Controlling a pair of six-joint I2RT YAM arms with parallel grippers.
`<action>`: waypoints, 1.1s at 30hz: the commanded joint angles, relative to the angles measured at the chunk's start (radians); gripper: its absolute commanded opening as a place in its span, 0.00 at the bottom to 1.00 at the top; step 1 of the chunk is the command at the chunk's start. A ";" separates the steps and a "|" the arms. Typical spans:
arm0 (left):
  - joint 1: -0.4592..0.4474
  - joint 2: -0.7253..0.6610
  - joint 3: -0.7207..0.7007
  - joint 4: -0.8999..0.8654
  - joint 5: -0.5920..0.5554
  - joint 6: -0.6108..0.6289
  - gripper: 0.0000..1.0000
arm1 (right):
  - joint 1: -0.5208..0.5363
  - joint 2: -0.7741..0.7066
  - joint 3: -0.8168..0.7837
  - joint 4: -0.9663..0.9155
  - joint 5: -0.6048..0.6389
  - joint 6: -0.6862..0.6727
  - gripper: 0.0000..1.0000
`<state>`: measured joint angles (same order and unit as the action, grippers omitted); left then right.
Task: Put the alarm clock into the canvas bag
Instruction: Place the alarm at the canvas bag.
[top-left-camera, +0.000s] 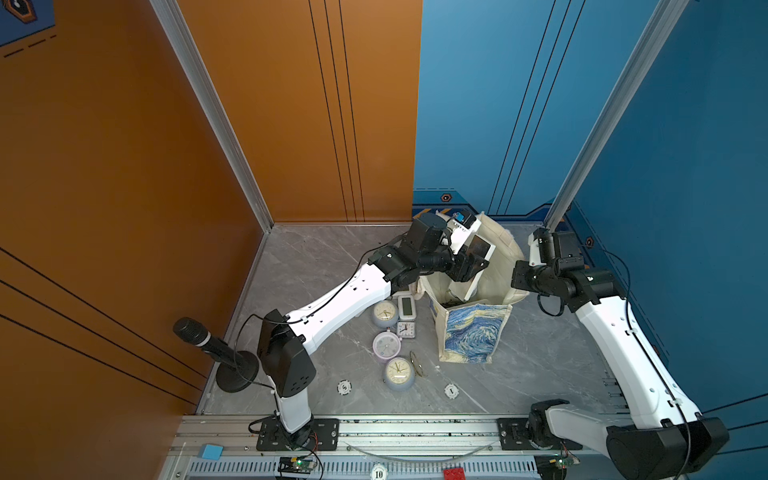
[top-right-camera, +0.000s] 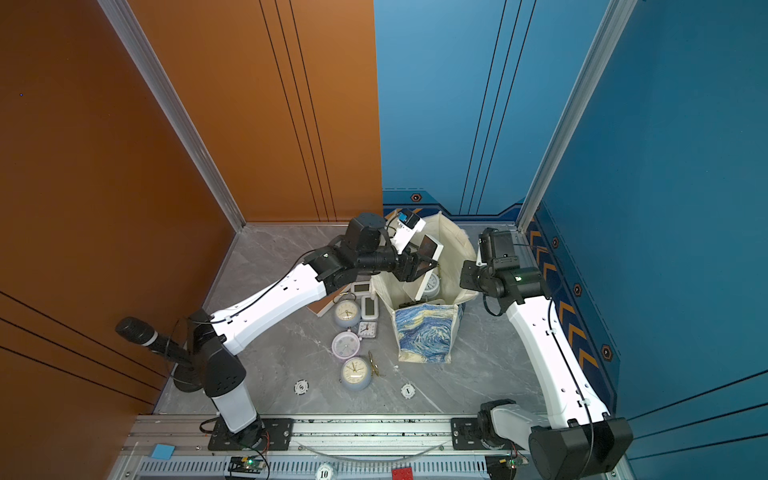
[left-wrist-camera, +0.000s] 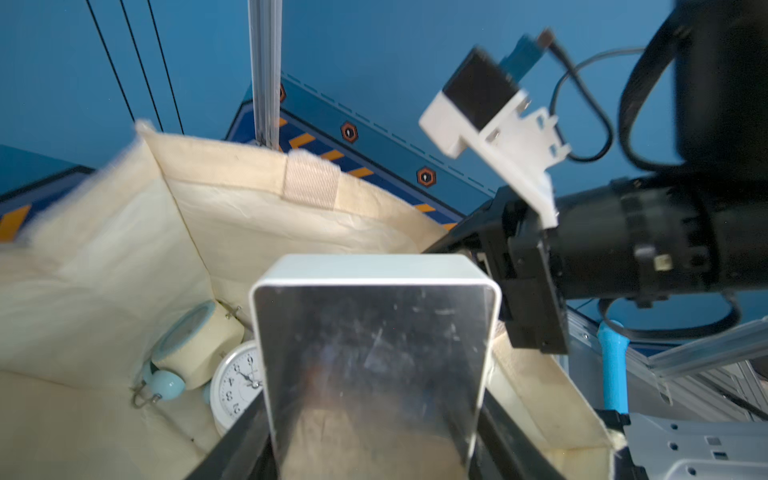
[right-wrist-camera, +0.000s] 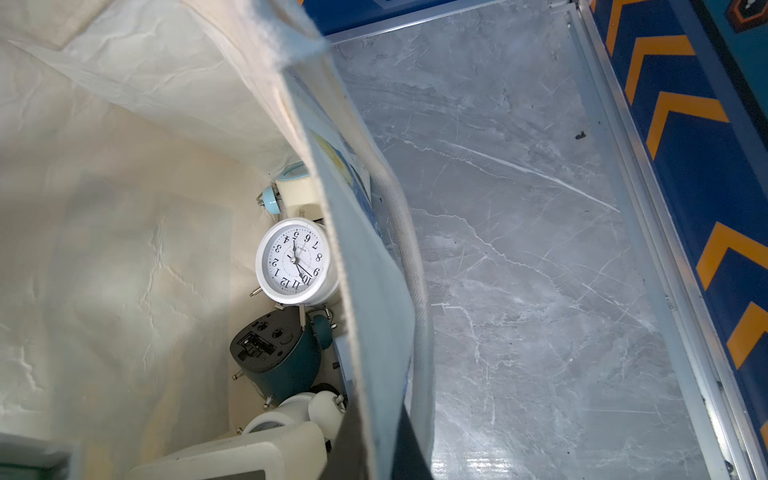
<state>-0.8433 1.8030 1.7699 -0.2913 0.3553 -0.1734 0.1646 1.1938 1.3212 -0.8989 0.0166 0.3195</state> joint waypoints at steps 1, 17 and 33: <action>-0.022 0.035 0.040 -0.081 0.071 -0.003 0.19 | 0.003 -0.028 0.042 0.003 0.041 0.011 0.08; -0.092 0.242 0.168 -0.509 0.050 0.109 0.27 | -0.010 -0.022 0.022 0.016 0.031 0.006 0.08; -0.080 0.425 0.388 -0.738 0.034 0.128 0.62 | -0.024 -0.022 0.011 0.022 0.012 0.003 0.09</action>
<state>-0.9108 2.1883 2.1593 -0.9142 0.3782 -0.0521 0.1474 1.1938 1.3209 -0.8978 0.0265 0.3191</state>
